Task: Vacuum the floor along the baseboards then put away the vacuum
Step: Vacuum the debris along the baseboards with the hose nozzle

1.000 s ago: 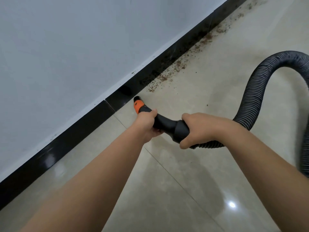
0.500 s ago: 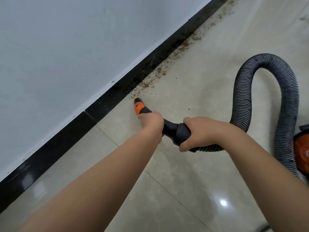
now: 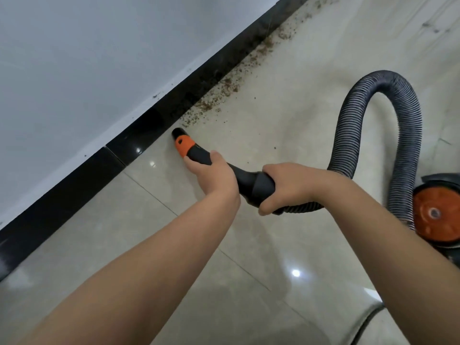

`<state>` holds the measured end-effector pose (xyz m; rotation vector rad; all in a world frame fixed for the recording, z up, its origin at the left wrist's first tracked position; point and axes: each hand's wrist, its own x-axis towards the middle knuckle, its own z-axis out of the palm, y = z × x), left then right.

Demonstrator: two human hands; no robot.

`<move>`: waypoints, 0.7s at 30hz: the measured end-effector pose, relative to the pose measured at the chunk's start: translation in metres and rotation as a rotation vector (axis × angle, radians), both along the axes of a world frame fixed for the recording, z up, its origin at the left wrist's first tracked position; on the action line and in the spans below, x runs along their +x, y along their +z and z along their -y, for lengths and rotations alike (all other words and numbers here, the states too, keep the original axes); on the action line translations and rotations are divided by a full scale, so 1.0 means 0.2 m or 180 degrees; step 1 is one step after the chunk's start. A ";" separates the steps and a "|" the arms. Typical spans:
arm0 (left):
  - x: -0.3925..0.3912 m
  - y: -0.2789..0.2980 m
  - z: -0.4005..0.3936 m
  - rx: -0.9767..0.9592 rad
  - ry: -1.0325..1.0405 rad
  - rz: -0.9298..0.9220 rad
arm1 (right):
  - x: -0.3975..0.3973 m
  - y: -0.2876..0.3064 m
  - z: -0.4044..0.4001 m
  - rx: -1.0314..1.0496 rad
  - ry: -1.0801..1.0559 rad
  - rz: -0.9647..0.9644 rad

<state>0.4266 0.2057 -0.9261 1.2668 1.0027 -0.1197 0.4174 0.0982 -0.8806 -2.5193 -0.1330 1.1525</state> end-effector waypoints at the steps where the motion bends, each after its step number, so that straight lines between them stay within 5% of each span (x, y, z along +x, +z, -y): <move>1: 0.00 -0.01 0.00 -0.0002 0.0018 -0.0003 | -0.01 -0.02 0.00 -0.0010 -0.0006 0.0029; 21: 0.20 0.05 -0.17 0.0045 -0.0766 -0.0364 | 0.17 0.02 -0.05 0.0217 0.0141 -0.0202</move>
